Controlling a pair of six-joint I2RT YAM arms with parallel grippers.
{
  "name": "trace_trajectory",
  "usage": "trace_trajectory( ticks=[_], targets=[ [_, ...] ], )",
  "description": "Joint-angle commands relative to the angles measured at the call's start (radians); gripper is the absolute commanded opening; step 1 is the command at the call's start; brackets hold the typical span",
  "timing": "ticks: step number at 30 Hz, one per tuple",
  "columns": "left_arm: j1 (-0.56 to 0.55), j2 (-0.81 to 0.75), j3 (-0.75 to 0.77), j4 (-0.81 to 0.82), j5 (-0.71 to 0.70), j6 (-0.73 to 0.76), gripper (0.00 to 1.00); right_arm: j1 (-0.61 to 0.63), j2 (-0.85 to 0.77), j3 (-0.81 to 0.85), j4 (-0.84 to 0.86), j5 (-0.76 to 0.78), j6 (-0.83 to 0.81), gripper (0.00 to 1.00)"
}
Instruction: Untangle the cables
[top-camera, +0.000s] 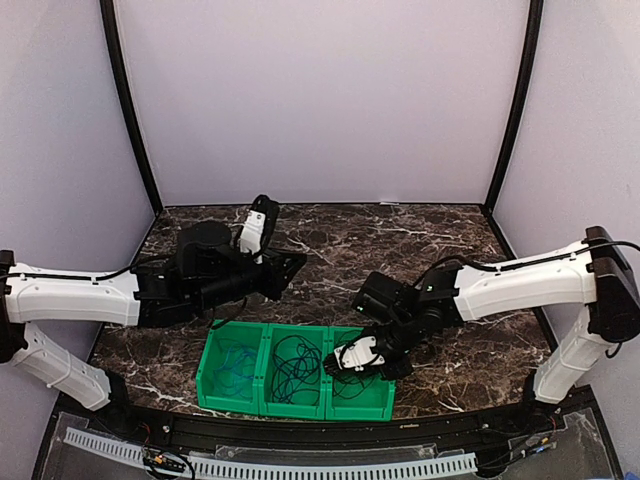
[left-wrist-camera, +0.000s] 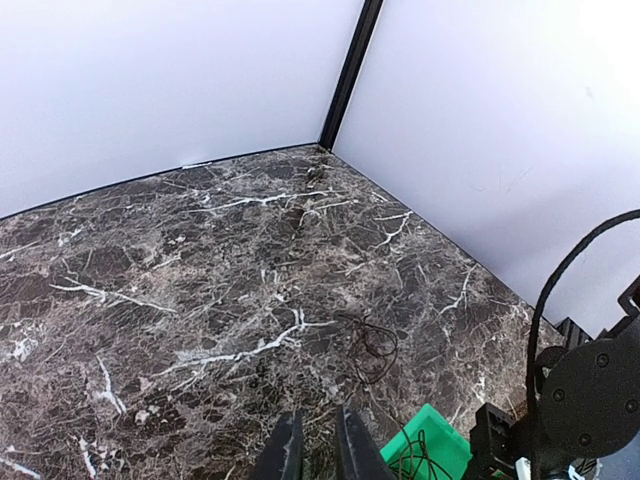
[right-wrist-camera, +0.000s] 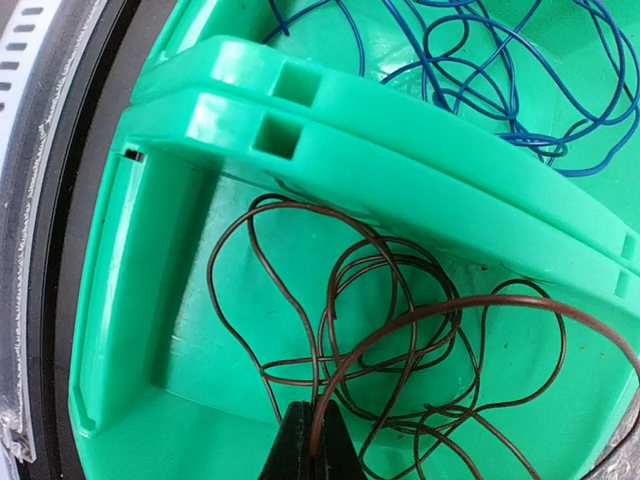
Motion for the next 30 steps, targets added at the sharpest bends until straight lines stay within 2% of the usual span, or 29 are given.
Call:
trace_trajectory(
  ticks=[1,3,7,10,14,18,21,23,26,30],
  targets=[
    [0.008,-0.015,-0.014,-0.085,-0.02,-0.012,0.16,0.01,-0.015,0.026,-0.058,0.001,0.0,0.1],
    [0.008,0.001,-0.009,-0.112,0.024,-0.044,0.2,0.009,-0.032,0.029,-0.063,0.014,0.007,0.25],
    [0.008,0.074,0.071,-0.234,0.13,-0.119,0.26,0.009,-0.095,0.058,-0.095,0.008,0.014,0.45],
    [0.007,0.147,0.164,-0.339,0.204,-0.149,0.28,0.007,-0.146,0.078,-0.133,0.0,-0.001,0.51],
    [0.004,0.201,0.211,-0.376,0.27,-0.142,0.28,-0.023,-0.198,0.089,-0.172,-0.023,-0.022,0.53],
    [0.003,0.204,0.211,-0.35,0.25,-0.135,0.28,-0.07,-0.23,0.107,-0.22,-0.079,-0.039,0.53],
    [0.003,0.199,0.213,-0.343,0.226,-0.128,0.28,-0.113,-0.25,0.111,-0.239,-0.06,-0.06,0.52],
    [0.002,0.192,0.213,-0.343,0.218,-0.122,0.28,-0.186,-0.269,0.104,-0.222,-0.081,-0.076,0.52],
    [0.003,0.189,0.209,-0.33,0.206,-0.114,0.28,-0.363,-0.269,0.096,-0.17,-0.155,-0.067,0.5],
    [0.003,0.199,0.212,-0.293,0.22,-0.107,0.28,-0.511,-0.193,0.103,-0.115,-0.237,0.005,0.47]
  ],
)
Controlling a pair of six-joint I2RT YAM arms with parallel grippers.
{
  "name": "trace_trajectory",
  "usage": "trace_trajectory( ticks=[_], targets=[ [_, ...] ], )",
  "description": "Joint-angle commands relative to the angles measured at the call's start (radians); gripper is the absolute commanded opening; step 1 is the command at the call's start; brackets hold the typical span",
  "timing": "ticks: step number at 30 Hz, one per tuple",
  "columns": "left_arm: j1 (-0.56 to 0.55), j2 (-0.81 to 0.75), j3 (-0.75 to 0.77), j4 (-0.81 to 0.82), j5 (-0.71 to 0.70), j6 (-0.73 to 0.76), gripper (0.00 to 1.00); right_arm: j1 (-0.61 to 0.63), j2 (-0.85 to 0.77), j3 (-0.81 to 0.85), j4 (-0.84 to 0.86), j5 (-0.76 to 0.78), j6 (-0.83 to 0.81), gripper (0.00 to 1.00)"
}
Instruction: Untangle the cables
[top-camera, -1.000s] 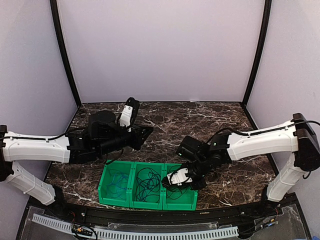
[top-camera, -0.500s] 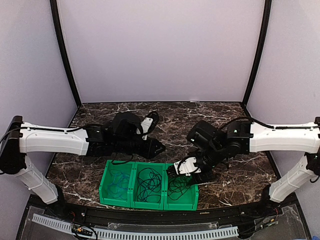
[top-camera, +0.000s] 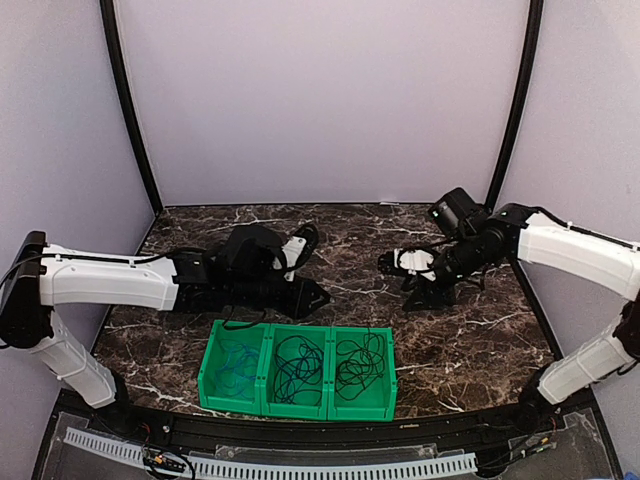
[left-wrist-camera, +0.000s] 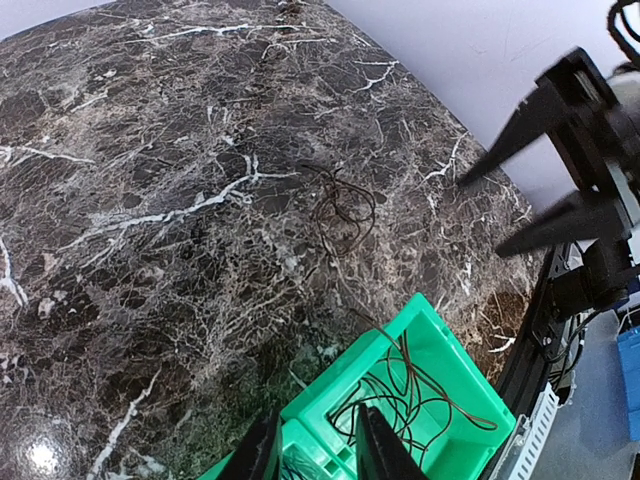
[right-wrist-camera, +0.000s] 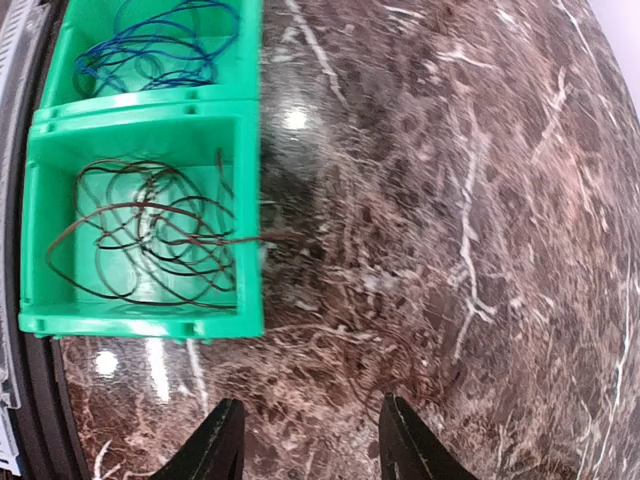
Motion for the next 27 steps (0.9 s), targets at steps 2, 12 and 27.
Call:
trace_trajectory(
  ticks=[2,12,27],
  targets=[
    [-0.002,0.006,0.04,0.055,0.02,0.013,0.28,-0.137,0.09,0.027,0.07,-0.138,0.076,0.46],
    [-0.003,0.203,0.249,-0.042,0.139,-0.109,0.37,-0.152,0.207,0.017,0.198,-0.059,0.157,0.45],
    [-0.075,0.402,0.51,-0.416,0.243,-0.25,0.44,-0.151,0.176,-0.047,0.264,-0.058,0.195,0.46]
  ],
)
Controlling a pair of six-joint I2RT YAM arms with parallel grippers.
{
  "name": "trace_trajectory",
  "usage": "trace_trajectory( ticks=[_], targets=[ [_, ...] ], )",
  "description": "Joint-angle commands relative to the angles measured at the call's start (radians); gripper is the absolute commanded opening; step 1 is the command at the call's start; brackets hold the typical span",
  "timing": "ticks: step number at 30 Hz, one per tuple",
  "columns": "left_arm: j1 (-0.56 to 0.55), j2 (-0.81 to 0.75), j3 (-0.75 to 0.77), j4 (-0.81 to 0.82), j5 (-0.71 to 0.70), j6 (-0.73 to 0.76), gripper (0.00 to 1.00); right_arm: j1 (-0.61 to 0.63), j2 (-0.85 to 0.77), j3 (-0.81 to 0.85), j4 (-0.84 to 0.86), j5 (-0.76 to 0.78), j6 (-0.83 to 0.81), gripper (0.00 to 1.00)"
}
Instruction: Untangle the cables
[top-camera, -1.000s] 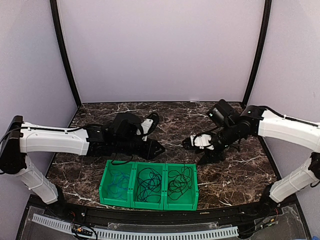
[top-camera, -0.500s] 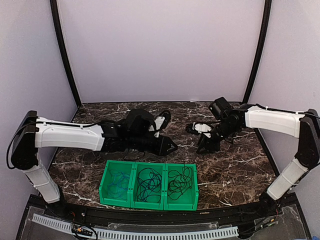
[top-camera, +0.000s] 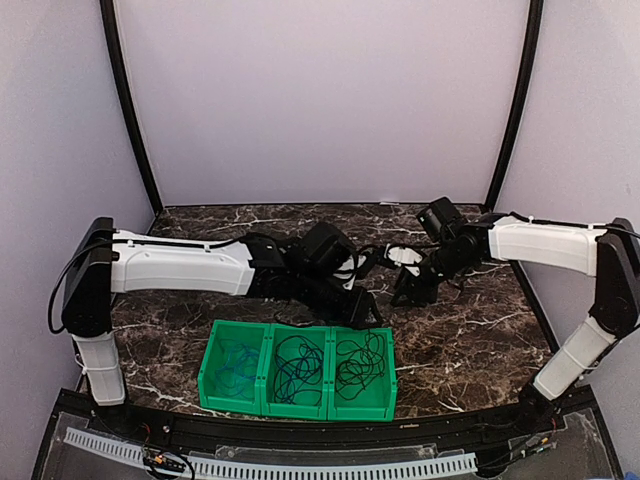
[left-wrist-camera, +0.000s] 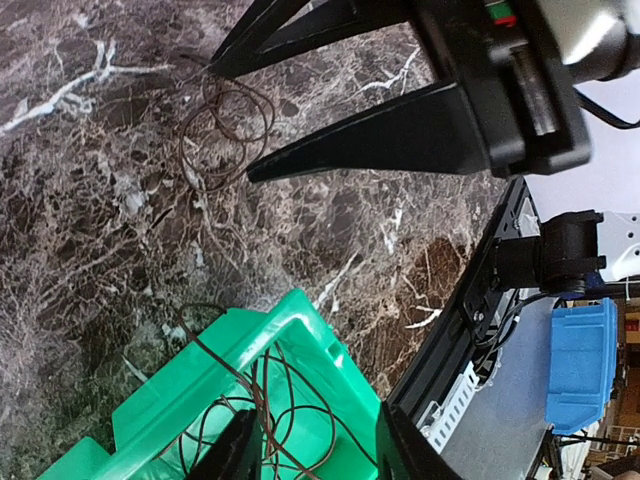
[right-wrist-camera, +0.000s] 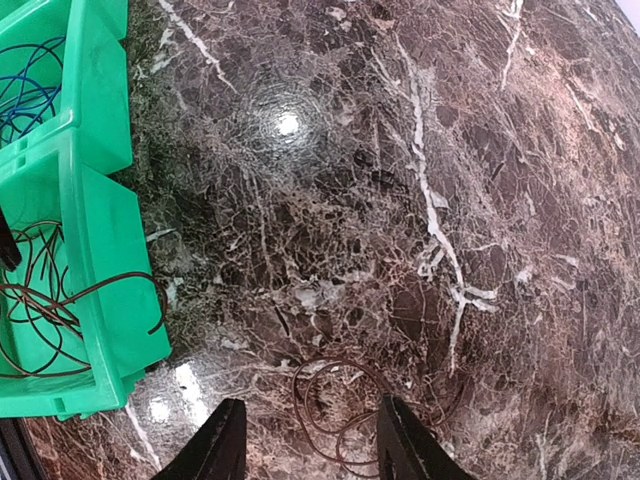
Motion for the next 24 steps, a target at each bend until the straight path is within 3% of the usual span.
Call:
trace_trajectory(
  ticks=[1,7,17,24],
  targets=[
    [-0.007,0.048,0.082,-0.16,0.02,-0.061,0.44,-0.003,-0.027,-0.022,0.044,-0.011,0.02,0.46],
    [-0.007,0.112,0.161,-0.242,-0.016,-0.092,0.43,-0.003,-0.043,-0.031,0.046,-0.015,0.019,0.47],
    [-0.008,0.143,0.181,-0.227,0.007,-0.084,0.23,-0.003,-0.048,-0.053,0.058,-0.014,0.014,0.46],
    [-0.01,0.151,0.198,-0.25,0.027,-0.087,0.18,-0.004,-0.038,-0.041,0.058,-0.021,0.017,0.46]
  ],
)
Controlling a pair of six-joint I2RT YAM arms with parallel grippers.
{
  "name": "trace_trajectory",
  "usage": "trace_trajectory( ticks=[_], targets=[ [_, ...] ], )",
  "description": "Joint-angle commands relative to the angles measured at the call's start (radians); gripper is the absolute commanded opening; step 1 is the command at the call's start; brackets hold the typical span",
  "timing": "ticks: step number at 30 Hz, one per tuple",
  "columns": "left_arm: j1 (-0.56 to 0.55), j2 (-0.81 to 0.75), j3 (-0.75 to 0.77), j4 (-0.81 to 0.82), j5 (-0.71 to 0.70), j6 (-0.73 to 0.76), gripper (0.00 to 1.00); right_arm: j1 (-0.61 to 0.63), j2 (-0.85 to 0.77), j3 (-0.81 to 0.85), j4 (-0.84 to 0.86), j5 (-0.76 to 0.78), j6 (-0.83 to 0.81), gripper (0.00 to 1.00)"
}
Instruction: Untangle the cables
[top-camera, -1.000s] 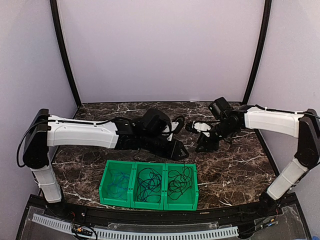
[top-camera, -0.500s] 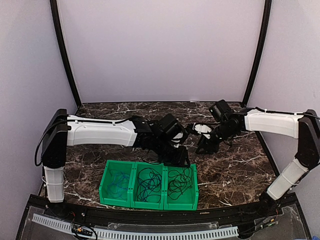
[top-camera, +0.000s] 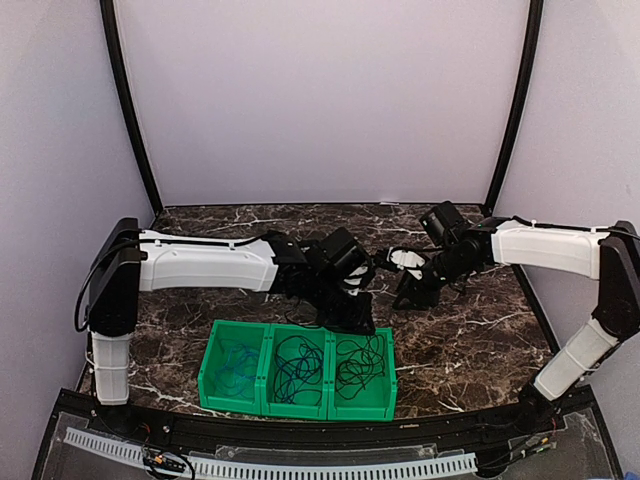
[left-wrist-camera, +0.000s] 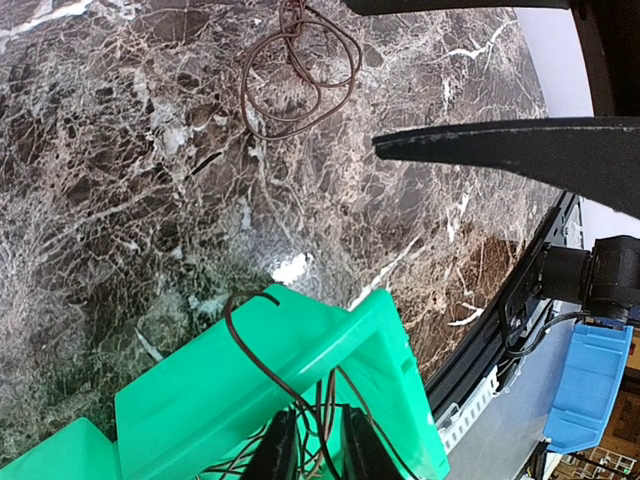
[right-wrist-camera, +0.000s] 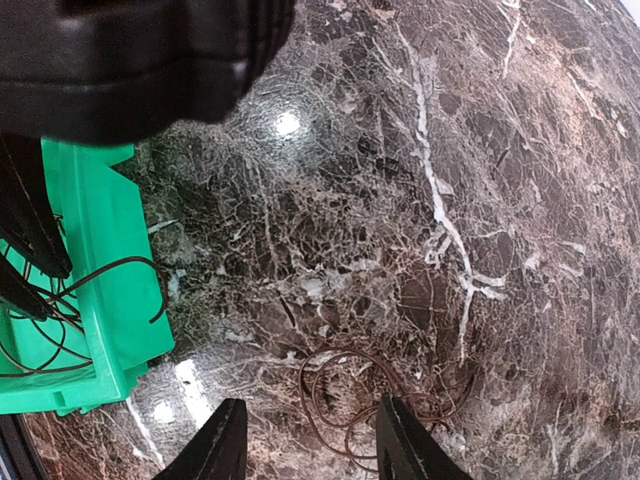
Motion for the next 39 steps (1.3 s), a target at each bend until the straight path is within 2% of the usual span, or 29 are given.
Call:
trace_trajectory(
  ticks=[1,7,14,17,30,39],
  targets=[
    [-0.009,0.006,0.041,-0.051,0.023,0.002,0.2,-0.003,-0.014,0.005,0.033,-0.023,0.005,0.46],
    [-0.022,0.007,0.055,-0.09,0.036,0.014,0.2,-0.001,-0.01,0.005,0.036,-0.035,0.011,0.45],
    [-0.029,0.008,0.067,-0.12,0.047,0.023,0.09,-0.001,-0.005,0.011,0.032,-0.036,0.012,0.45],
    [-0.037,0.002,0.073,-0.139,0.037,0.036,0.0,-0.001,-0.002,0.013,0.033,-0.035,0.014,0.45],
    [-0.101,-0.189,-0.096,-0.139,-0.032,0.122,0.0,-0.001,0.0,0.0,0.037,-0.022,0.013,0.44],
    [-0.129,-0.268,-0.216,-0.095,-0.013,0.164,0.0,-0.002,-0.013,-0.021,0.036,-0.018,0.021,0.44]
  ],
)
